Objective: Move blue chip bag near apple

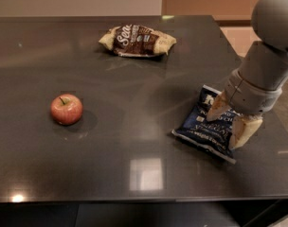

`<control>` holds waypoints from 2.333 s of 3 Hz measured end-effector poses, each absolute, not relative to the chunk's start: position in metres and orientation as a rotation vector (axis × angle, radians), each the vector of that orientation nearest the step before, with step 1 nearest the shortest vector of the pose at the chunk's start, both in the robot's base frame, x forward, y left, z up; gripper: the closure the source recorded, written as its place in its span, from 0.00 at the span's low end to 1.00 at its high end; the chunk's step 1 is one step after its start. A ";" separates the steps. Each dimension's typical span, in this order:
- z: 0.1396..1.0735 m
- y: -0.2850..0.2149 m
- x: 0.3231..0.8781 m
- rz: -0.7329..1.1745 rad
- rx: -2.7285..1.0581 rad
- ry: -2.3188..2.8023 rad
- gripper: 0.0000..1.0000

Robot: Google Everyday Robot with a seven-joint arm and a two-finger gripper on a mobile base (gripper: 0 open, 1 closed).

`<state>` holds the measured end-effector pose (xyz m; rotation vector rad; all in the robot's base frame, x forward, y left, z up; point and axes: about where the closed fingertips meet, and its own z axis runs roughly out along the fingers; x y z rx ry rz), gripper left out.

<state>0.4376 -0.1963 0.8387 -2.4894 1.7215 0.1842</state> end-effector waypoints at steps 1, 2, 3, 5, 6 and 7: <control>0.840 -0.196 0.440 0.185 -2.491 1.728 0.64; 0.845 -0.188 0.441 0.178 -2.502 1.709 0.88; 0.857 -0.168 0.442 0.164 -2.516 1.656 1.00; 0.886 -0.099 0.444 0.127 -2.607 1.412 1.00; 0.892 -0.062 0.445 0.115 -2.664 1.258 1.00; 0.892 -0.030 0.449 0.103 -2.711 1.135 1.00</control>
Offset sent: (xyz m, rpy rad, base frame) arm 0.0010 0.0154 0.0116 -0.0098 0.0103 0.0309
